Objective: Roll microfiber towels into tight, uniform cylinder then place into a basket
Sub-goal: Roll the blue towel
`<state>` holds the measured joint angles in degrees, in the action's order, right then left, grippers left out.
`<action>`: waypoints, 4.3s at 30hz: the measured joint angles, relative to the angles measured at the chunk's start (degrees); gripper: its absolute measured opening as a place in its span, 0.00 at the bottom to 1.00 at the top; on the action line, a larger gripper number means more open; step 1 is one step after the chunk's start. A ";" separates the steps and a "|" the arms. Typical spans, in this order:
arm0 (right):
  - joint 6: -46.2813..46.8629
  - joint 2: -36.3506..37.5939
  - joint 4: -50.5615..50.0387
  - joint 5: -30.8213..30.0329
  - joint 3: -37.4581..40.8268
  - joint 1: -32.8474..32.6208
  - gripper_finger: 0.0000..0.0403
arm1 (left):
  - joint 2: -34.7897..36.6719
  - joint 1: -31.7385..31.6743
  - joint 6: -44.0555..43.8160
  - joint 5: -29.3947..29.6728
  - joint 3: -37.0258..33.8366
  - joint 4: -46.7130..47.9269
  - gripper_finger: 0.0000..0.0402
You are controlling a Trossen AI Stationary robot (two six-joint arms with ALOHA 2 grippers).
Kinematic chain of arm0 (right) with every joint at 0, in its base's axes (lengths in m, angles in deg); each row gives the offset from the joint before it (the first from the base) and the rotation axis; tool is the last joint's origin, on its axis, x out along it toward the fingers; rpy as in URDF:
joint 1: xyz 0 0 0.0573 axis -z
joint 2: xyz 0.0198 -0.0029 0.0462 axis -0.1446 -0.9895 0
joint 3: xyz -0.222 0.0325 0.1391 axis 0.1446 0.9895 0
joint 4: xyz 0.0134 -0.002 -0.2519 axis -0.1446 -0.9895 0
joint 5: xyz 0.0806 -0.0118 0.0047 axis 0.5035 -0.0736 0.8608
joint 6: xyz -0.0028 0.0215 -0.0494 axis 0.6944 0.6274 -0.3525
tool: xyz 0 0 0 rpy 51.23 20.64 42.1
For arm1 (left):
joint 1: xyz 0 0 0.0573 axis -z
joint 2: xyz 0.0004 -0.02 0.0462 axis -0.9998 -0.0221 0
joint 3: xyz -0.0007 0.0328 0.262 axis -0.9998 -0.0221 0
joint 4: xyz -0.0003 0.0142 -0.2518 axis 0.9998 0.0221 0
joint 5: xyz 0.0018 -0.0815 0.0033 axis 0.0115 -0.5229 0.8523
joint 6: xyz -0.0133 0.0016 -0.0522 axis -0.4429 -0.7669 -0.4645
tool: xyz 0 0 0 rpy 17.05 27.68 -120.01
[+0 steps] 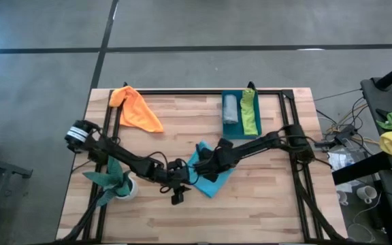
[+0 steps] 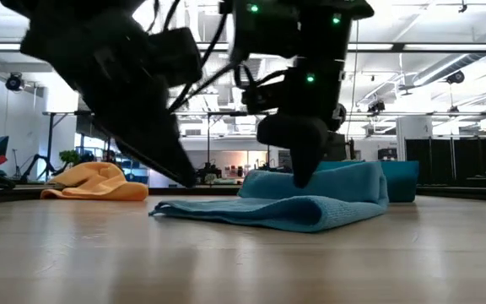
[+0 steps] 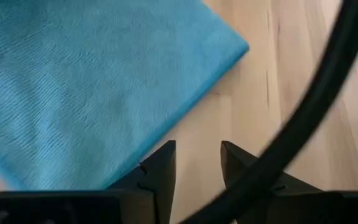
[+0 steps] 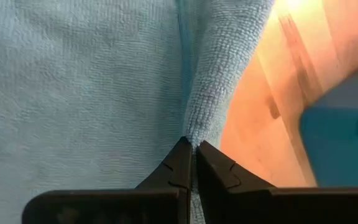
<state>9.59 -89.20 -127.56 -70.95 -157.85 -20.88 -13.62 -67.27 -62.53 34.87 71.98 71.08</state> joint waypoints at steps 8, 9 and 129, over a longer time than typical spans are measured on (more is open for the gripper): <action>1.27 -2.91 -2.01 -0.92 -5.86 -1.71 0.02 | 3.79 -0.03 0.10 -0.01 -0.90 4.26 0.28; 1.28 -2.91 -2.00 -0.86 -5.86 -1.82 0.02 | 3.95 -0.03 0.09 0.03 -1.03 4.00 0.28; -2.88 25.63 41.67 -4.94 27.05 -6.31 0.50 | 4.43 -6.24 3.05 -12.03 -1.05 -4.62 0.28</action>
<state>6.71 -63.57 -85.88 -75.88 -130.80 -27.19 -9.20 -73.51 -59.48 22.84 70.93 66.46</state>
